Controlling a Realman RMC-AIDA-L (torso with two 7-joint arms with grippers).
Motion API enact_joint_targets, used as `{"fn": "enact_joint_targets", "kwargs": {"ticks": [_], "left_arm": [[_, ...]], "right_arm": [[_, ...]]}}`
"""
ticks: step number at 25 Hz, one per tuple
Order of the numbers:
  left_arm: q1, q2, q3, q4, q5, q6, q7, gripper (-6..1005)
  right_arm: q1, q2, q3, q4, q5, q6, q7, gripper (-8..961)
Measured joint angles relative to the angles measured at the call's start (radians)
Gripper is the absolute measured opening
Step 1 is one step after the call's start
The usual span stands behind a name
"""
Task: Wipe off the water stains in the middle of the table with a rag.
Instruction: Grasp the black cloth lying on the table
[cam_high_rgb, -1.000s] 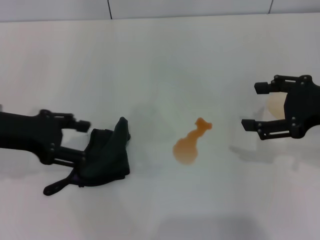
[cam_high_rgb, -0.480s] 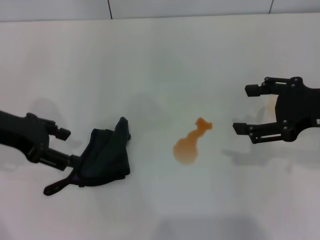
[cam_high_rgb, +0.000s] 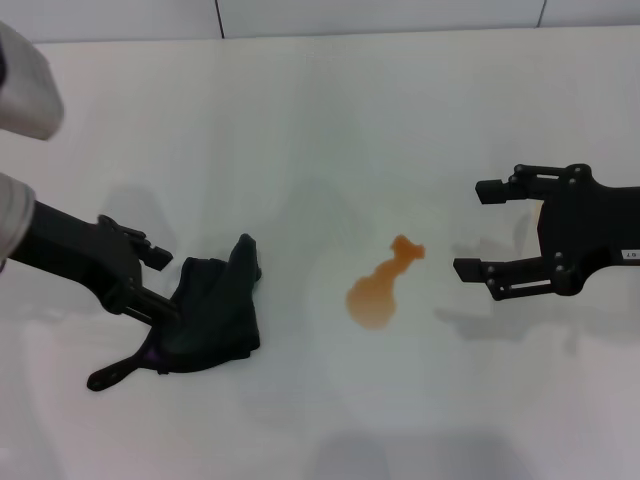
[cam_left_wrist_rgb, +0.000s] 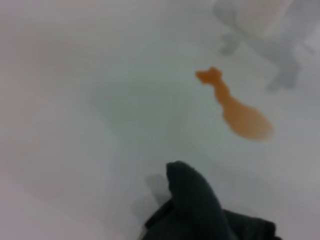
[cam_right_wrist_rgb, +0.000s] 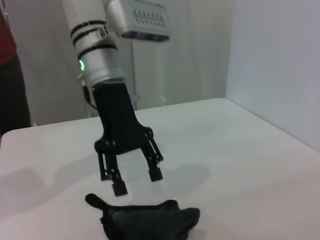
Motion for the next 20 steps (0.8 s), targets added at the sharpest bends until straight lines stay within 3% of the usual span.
{"fn": "enact_joint_targets", "kwargs": {"ticks": [20], "left_arm": [[-0.032, -0.009, 0.159, -0.120, -0.076, -0.150, 0.001, 844]], "right_arm": [[-0.007, 0.000, -0.001, 0.011, 0.005, 0.000, -0.016, 869]]}}
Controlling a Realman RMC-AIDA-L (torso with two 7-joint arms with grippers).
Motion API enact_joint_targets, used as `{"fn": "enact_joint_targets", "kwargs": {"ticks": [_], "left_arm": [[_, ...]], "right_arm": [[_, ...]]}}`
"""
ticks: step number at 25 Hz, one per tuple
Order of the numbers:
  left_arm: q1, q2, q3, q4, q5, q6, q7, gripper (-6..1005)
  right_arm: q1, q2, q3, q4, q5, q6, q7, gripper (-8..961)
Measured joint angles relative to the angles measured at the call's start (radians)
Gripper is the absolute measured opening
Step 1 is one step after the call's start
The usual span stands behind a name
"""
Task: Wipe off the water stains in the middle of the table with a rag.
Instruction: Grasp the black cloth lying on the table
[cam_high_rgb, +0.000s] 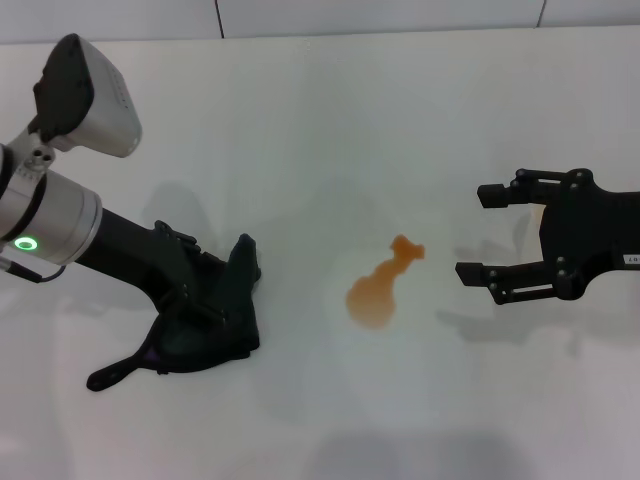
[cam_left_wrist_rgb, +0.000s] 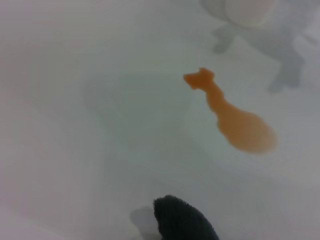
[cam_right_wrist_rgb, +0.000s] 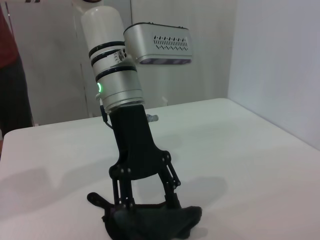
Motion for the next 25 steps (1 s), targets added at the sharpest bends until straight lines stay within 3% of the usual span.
{"fn": "enact_joint_targets", "kwargs": {"ticks": [23, 25], "left_arm": [[-0.001, 0.000, 0.038, -0.027, 0.009, -0.043, -0.009, 754], [-0.001, 0.000, 0.039, -0.027, 0.012, -0.048, -0.015, 674]], "right_arm": [[-0.001, 0.000, 0.005, 0.001, 0.009, 0.003, -0.001, 869], [-0.001, 0.000, 0.005, 0.001, 0.013, 0.008, -0.001, 869]]}}
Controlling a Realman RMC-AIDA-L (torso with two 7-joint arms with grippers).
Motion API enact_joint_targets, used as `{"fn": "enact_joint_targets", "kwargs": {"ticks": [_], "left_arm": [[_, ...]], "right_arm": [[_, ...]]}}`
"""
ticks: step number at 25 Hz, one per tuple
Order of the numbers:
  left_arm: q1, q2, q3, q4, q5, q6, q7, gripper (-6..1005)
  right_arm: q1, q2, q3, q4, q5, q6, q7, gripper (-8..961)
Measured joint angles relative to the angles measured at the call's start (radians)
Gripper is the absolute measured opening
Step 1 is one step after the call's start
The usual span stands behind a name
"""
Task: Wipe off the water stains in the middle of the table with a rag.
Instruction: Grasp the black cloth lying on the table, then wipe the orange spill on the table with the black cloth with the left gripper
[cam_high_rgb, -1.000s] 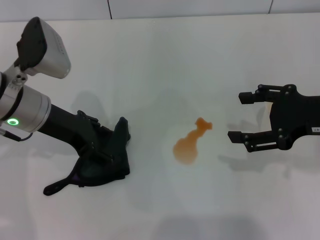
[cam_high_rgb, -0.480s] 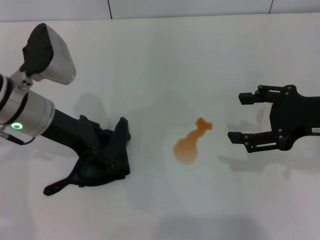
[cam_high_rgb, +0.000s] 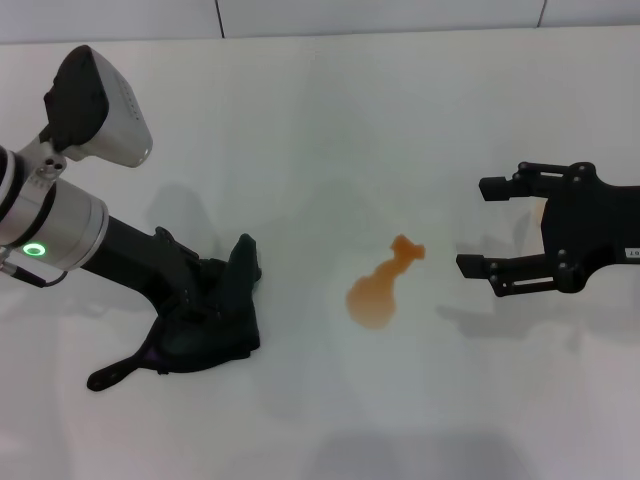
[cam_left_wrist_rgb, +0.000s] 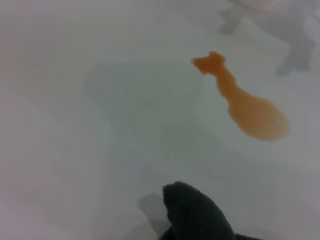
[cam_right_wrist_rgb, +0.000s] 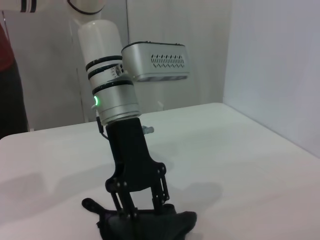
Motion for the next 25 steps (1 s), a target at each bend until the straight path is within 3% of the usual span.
{"fn": "enact_joint_targets", "kwargs": {"ticks": [4, 6, 25], "left_arm": [[-0.001, 0.000, 0.000, 0.004, 0.002, -0.010, -0.013, 515], [-0.002, 0.001, 0.000, 0.005, 0.003, -0.012, -0.014, 489], [-0.012, 0.000, 0.002, 0.005, -0.001, -0.036, -0.007, 385]], "right_arm": [[0.000, 0.000, 0.000, 0.000, 0.000, 0.003, 0.000, 869], [0.001, 0.000, 0.000, 0.000, 0.000, 0.004, 0.000, 869], [0.002, 0.000, 0.000, 0.001, 0.000, 0.010, -0.001, 869]]}}
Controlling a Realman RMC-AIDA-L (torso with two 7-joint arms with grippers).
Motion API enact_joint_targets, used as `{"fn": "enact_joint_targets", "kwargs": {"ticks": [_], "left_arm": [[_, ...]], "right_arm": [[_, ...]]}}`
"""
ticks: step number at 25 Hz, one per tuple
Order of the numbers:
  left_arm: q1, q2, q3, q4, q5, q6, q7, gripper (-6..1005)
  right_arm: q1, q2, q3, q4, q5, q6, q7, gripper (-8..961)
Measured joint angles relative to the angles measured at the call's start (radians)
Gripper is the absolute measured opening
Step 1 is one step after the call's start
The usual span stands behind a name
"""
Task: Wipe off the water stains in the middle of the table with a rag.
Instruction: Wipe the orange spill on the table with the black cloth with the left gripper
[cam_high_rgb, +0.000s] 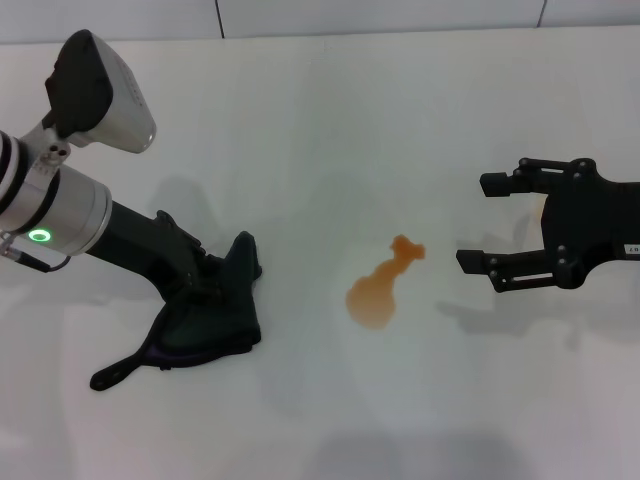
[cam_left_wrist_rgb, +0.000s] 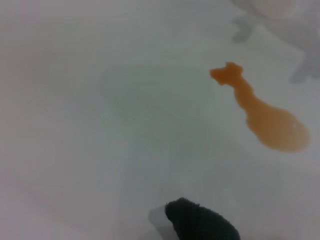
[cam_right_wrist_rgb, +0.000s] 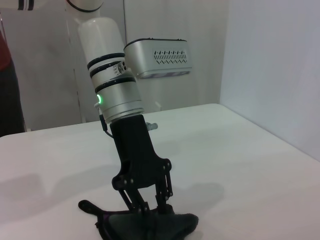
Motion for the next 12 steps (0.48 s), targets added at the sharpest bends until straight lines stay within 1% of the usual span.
{"fn": "enact_joint_targets", "kwargs": {"ticks": [11, 12], "left_arm": [[0.001, -0.003, 0.021, -0.004, -0.024, -0.014, 0.002, 323], [0.001, -0.003, 0.021, -0.004, -0.024, -0.015, 0.002, 287]], "right_arm": [[-0.001, 0.000, -0.001, -0.005, 0.000, -0.003, 0.000, 869], [-0.001, 0.000, -0.001, -0.005, 0.000, -0.003, 0.000, 869]]}}
